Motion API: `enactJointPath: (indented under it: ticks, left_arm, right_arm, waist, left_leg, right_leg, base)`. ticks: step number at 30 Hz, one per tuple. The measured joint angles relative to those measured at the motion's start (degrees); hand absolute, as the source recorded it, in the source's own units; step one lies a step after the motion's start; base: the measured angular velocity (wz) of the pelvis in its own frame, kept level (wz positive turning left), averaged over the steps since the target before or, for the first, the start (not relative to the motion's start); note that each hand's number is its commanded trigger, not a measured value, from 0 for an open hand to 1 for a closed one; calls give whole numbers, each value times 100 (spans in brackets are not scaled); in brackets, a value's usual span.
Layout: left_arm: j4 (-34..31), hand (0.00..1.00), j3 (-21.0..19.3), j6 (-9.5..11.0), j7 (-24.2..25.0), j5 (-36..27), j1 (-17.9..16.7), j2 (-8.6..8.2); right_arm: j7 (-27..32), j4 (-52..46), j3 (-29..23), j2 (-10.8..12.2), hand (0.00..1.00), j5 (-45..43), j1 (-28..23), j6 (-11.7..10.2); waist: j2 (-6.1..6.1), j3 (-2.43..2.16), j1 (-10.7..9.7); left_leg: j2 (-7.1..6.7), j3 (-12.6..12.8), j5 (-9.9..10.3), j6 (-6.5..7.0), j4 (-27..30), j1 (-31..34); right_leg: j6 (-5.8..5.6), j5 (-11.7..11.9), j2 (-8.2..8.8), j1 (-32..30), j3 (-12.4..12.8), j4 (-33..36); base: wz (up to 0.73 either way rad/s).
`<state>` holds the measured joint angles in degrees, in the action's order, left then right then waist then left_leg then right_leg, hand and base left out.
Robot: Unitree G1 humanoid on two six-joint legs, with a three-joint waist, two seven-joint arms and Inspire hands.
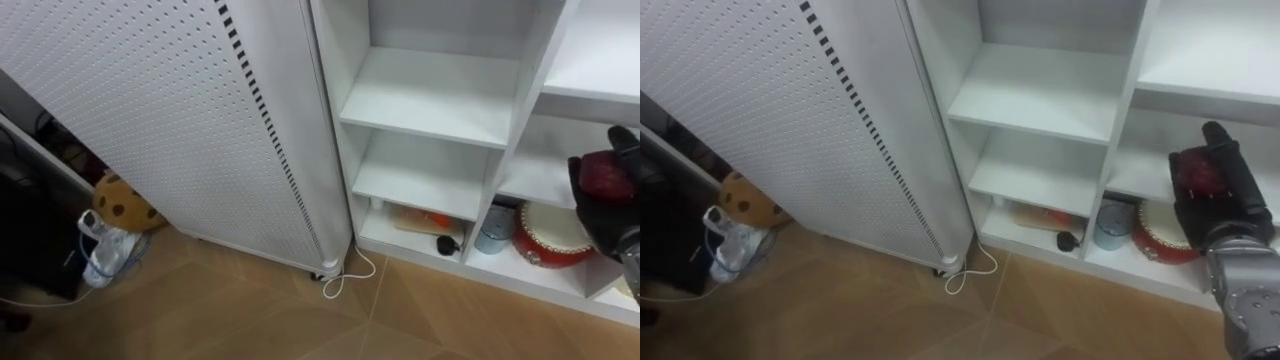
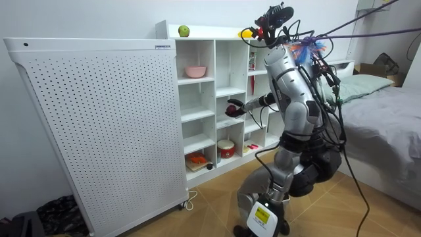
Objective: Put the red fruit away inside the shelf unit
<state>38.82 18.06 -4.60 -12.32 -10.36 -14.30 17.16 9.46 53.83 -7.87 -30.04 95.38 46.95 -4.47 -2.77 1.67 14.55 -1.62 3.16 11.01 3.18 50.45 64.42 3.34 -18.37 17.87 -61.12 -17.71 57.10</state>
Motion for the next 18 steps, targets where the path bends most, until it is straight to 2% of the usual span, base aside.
enactJointPath:
  ticks: [4, 7, 18]
  left_arm:
    - [4, 0, 0, 2, 0, 2, -7, 0]
    - [4, 0, 0, 23, 3, 2, -12, 0]
    - [-189, 0, 0, 188, 12, 13, -272, 0]
  right_arm:
    - [175, 0, -89, -7, 0, 3, 0, -160]
    - [293, 0, -258, -7, 0, 12, 0, -199]
    - [595, -22, -478, -9, 0, 11, 1, -439]
  waist:
    - [-54, -27, -8]
    - [-77, -42, -16]
    - [-78, -43, -46]
  left_leg:
    - [0, 19, 17, 27, 5, -6]
    - [2, 82, 46, 36, 46, -21]
    - [1, 123, 91, 32, 45, -182]
  right_leg:
    - [-11, -7, 6, -13, 29, 15]
    - [-16, -47, 8, -12, 53, 76]
    - [-50, -81, 14, 133, 94, 62]
  base:
    - [0]
    - [0]
    - [0]
